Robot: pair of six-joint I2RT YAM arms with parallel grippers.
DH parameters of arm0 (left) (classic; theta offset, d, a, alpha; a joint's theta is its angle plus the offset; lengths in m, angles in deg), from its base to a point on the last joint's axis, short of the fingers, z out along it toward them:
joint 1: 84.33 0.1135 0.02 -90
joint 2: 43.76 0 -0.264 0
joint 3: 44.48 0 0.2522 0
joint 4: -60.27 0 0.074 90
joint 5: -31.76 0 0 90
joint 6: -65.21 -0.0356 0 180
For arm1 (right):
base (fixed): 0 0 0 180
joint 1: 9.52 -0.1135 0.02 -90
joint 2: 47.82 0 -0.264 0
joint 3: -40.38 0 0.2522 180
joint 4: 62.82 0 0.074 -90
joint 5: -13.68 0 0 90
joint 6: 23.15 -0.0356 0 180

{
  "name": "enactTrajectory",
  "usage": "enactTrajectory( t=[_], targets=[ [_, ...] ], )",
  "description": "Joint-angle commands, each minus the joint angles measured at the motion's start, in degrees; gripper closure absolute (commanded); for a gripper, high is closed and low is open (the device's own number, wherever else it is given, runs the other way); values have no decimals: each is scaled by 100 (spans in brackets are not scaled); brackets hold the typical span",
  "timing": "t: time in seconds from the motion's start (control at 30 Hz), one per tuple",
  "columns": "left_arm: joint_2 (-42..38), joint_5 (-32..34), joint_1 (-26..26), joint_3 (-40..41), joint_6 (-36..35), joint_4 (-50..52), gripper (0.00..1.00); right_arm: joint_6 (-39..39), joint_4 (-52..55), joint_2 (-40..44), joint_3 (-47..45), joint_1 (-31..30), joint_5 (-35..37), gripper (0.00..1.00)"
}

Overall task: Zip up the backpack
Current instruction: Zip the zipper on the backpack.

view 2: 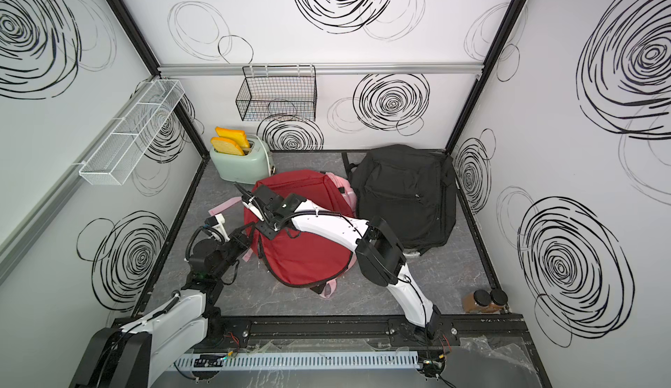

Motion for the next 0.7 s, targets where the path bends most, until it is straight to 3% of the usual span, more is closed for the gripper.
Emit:
enactTrajectory(
  t=[0.0,0.4,0.67],
  targets=[
    [-111,46,-49,1,-19,-589,100,38,-48,-62,362,-27,147,58],
    [-364,145,-93,-10,-87,-418,100,40,7,-357,705,30,82,59],
    [-376,140,-102,-15,-87,-414,100,15,24,-480,697,139,1,67]
  ],
)
